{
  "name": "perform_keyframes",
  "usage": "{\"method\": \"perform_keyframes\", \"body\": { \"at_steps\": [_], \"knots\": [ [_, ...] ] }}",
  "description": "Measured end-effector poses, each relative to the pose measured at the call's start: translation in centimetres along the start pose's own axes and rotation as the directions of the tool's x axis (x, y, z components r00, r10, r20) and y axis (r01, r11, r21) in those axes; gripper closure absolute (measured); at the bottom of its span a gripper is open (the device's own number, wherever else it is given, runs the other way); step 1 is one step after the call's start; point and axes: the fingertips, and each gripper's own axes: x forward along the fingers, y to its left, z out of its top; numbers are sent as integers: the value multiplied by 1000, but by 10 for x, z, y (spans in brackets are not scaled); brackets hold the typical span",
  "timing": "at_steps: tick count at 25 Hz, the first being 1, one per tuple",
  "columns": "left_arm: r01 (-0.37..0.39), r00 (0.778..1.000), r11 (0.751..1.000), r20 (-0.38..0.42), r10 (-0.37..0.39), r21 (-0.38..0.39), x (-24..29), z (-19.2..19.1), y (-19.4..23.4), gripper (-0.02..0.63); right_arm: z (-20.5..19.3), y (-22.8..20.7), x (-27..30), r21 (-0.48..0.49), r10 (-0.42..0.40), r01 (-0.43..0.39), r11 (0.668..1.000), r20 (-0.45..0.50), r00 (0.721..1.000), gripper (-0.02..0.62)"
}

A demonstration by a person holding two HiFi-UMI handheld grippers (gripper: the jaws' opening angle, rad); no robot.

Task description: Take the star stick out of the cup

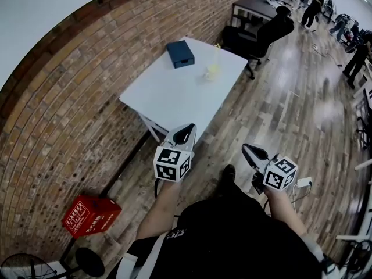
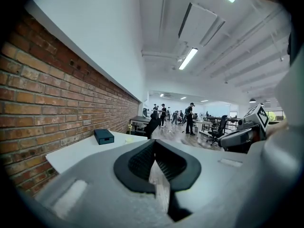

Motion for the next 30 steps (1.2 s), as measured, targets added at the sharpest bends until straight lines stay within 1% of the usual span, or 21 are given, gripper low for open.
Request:
{"method": "perform_keyframes", "body": {
  "at_steps": [2,5,8,11,15,20,24,27,30],
  "knots": [
    [-14,1000,1000,-7,14,-22,13,-8,10,600,1,-10,9,-3,6,-6,1000,-17,1000,595],
    [-3,1000,999,-15,2,-34,34,-16,12,600,7,-33,17,-4,0,0,1000,-26,1000,595],
    [-4,999,999,-52,1,-53,50,-30,20,600,9,-56,29,28,-1,1,1000,-5,1000,595],
    [-21,997,998,-81,16,-58,72,-33,34,599,9,-84,47,64,13,-12,998,-23,1000,595],
    [-58,994,996,-96,51,-72,120,-30,61,600,17,-122,81,83,62,-56,995,-69,996,595],
    [-90,991,992,-106,80,-85,193,-19,83,599,35,-193,118,74,100,-92,993,-112,989,595],
    [-92,989,994,-121,84,-61,251,-2,93,598,61,-249,140,73,129,-122,990,-107,986,595],
    [-56,991,998,-120,54,-14,289,18,87,598,79,-281,151,80,147,-140,987,-93,985,595],
    [-27,993,999,-115,29,21,314,34,80,598,87,-307,156,91,157,-149,985,-84,984,595]
  ]
}}
